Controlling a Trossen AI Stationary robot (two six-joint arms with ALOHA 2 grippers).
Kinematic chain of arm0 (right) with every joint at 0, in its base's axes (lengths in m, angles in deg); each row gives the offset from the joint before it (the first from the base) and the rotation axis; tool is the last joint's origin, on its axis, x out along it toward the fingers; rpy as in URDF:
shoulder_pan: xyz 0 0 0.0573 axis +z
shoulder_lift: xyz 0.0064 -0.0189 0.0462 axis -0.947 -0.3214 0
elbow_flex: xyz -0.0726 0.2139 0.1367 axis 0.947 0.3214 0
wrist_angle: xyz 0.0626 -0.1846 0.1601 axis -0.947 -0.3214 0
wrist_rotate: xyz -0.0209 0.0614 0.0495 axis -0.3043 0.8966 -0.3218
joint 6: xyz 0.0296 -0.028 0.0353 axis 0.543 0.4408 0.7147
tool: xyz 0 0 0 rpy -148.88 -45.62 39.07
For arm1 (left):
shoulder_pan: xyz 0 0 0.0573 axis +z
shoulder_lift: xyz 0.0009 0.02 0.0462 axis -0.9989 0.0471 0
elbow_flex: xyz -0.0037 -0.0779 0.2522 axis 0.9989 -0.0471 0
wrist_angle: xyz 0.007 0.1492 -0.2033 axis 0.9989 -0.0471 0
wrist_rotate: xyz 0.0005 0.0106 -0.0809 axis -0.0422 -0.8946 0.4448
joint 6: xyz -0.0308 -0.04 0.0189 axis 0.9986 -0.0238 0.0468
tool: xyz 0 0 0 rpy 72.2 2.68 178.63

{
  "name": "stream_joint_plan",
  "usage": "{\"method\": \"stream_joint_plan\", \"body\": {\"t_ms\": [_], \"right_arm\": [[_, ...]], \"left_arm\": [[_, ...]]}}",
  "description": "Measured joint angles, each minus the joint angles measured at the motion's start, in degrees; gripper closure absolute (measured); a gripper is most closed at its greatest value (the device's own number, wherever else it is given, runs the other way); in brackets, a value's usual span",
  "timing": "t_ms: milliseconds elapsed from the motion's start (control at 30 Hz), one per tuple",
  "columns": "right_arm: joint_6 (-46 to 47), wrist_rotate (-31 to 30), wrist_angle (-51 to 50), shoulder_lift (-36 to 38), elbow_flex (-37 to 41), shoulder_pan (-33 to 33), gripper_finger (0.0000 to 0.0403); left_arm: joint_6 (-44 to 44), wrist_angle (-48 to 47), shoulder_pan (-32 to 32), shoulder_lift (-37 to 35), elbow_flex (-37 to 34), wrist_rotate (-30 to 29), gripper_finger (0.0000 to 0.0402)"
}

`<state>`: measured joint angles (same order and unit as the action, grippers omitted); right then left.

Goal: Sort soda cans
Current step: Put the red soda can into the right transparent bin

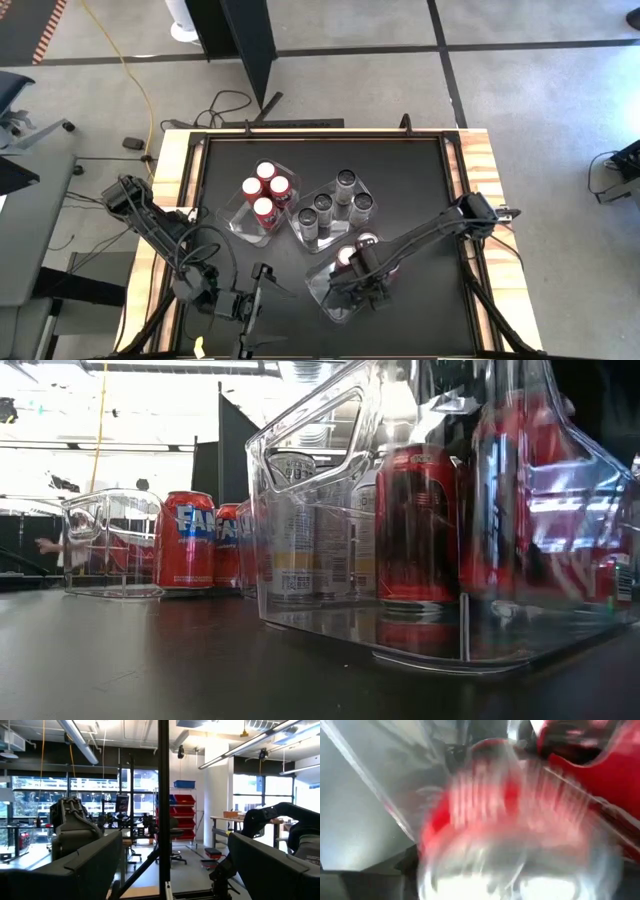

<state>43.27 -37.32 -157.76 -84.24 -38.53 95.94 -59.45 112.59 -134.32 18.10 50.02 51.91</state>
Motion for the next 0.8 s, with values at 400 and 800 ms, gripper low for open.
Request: {"method": "stream_joint_plan", "body": {"t_ms": [400, 800], "right_arm": [[-0.1, -0.2, 0.3, 0.0, 0.0, 0.0, 0.0022], [-0.2, -1.6, -3.0, 0.0, -2.8, 0.1, 0.0024]], "left_arm": [[0.0, -0.1, 0.0, 0.0, 0.0, 0.0, 0.0042], [0.9, -1.2, 0.2, 0.0, 0.0, 0.0, 0.0042]]}}
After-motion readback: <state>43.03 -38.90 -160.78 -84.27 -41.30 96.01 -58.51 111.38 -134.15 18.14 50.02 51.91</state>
